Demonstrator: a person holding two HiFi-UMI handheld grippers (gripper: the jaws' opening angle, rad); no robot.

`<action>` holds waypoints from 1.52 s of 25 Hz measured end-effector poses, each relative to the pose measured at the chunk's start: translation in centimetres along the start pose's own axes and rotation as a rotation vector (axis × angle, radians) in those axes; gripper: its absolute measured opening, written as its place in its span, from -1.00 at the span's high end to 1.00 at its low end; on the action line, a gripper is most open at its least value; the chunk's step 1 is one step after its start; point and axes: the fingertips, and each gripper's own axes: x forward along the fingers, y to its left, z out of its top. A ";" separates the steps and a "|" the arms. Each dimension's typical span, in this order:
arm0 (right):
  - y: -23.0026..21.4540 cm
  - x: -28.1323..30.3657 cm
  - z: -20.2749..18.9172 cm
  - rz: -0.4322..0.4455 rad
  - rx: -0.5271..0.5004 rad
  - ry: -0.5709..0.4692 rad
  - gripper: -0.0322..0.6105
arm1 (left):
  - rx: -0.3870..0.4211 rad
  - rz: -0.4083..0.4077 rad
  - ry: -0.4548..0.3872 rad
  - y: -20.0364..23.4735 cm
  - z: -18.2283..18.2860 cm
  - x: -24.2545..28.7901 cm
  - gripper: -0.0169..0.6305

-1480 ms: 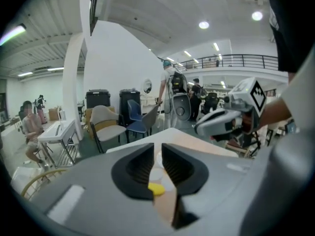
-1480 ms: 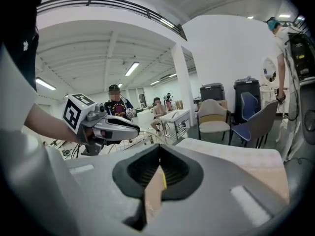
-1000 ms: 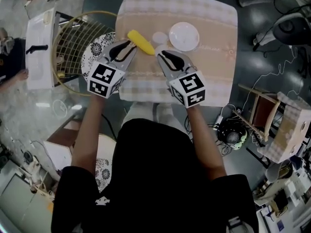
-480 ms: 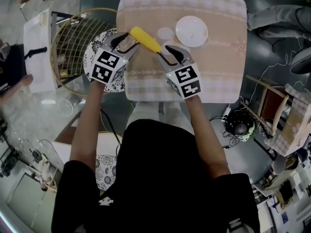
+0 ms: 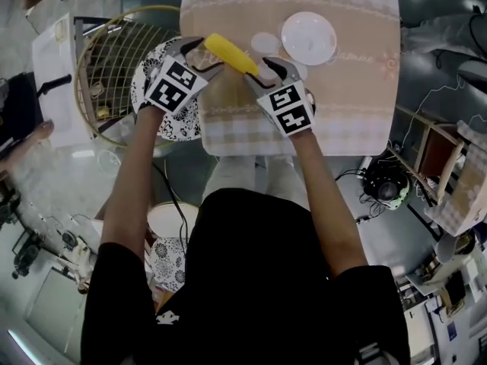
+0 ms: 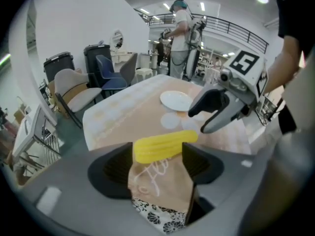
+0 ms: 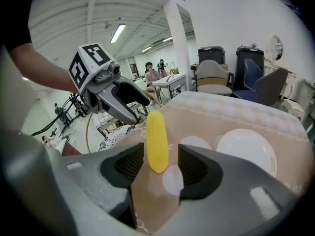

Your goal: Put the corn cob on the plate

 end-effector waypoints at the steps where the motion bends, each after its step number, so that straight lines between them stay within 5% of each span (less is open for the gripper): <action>1: -0.1 0.4 -0.2 0.002 -0.004 0.008 0.23 | 0.014 -0.007 0.011 0.1 -0.2 0.3 0.01; 7: 0.7 2.0 -1.0 0.024 -0.034 0.044 0.17 | 0.142 -0.051 0.095 1.0 -1.8 1.6 -0.04; 16: 0.7 3.4 -2.3 0.025 -0.054 0.092 0.15 | 0.449 -0.110 0.241 1.6 -3.6 3.7 -0.12; 38: 1.0 5.5 -3.0 0.016 -0.102 0.132 0.15 | 0.563 -0.244 0.326 1.0 -4.7 6.6 -0.10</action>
